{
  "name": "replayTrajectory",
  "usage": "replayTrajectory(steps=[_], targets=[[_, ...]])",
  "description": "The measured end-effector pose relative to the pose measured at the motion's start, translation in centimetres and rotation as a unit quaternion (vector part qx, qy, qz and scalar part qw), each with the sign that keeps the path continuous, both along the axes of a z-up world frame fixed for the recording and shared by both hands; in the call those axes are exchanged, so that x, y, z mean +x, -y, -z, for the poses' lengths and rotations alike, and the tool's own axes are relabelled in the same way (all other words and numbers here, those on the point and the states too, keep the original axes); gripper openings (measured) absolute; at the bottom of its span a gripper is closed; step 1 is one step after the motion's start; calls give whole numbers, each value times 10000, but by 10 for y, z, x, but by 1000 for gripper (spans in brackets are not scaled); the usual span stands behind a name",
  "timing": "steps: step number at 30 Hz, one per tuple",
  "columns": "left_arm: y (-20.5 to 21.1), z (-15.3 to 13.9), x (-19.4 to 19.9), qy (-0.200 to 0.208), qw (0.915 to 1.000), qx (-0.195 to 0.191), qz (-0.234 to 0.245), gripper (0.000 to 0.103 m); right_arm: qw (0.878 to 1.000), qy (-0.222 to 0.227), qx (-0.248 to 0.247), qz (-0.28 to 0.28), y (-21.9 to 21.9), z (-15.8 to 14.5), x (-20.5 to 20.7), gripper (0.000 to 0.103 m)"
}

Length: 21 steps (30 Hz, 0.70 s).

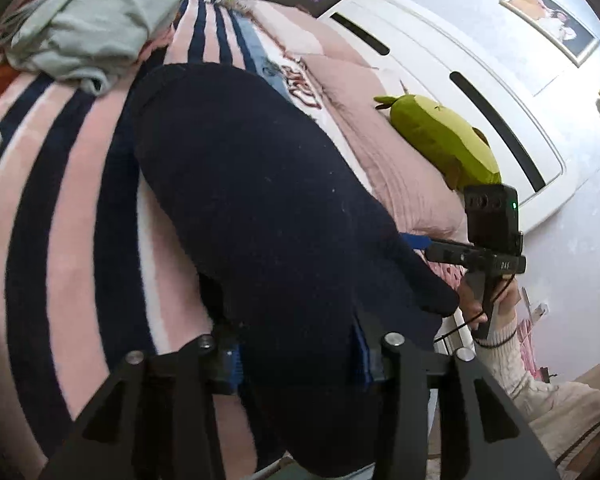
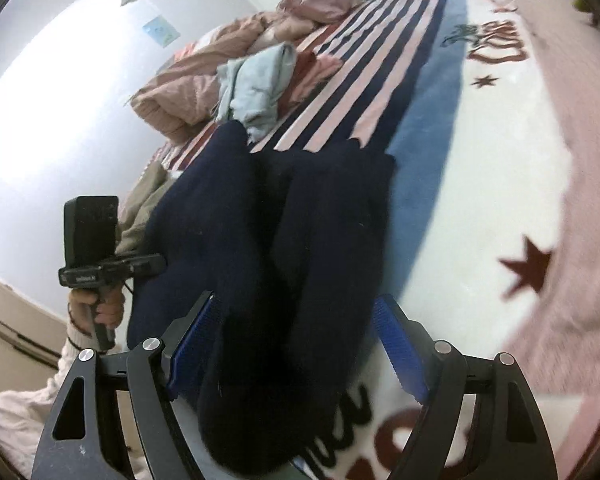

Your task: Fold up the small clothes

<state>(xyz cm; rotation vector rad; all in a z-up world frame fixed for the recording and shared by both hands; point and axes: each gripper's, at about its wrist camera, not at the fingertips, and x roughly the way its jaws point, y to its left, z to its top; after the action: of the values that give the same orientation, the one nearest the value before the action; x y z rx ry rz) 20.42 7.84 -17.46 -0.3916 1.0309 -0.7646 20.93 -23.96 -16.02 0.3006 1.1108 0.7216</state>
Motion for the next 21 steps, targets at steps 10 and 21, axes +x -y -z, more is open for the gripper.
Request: replayTrajectory(steps=[10, 21], targets=[[-1, 15, 17, -197, 9998, -37, -4, 54, 9879, -1234, 655, -674, -18, 60, 49, 83], [-2, -18, 18, 276, 9995, -123, -92, 36, 9871, -760, 1115, -858, -35, 48, 43, 44]])
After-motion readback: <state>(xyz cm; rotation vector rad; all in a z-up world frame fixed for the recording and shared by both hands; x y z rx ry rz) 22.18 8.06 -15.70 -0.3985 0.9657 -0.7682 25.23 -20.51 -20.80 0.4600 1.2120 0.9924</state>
